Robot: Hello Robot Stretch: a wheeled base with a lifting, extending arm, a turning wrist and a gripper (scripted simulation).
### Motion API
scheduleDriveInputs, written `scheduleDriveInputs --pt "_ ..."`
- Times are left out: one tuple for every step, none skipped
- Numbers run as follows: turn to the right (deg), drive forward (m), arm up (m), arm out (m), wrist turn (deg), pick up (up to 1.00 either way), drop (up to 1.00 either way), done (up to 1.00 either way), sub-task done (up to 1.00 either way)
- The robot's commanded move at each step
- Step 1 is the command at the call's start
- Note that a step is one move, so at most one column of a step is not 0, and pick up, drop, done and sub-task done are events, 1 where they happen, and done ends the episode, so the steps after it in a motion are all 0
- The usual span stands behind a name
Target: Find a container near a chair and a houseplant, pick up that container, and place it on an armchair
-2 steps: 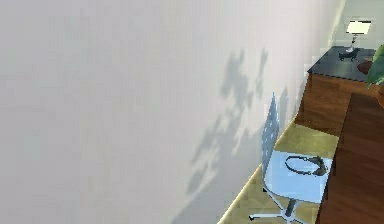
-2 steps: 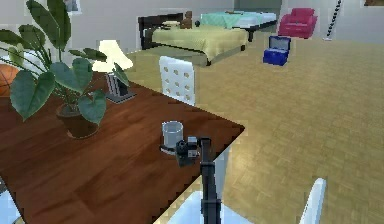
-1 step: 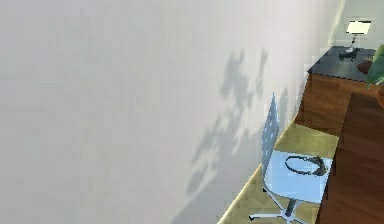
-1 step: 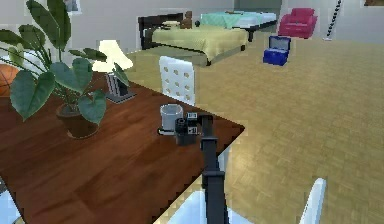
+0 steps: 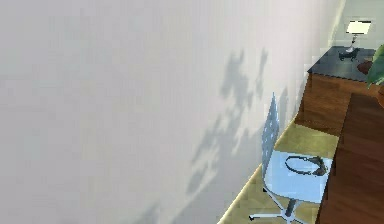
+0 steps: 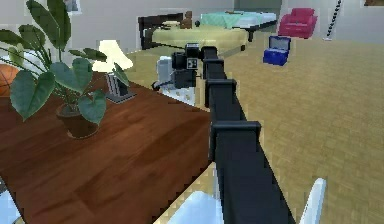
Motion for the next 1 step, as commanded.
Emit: scheduleDriveInputs --pt "0.0 0.00 0.00 0.00 -45.0 0.00 0.00 0.00 0.00"
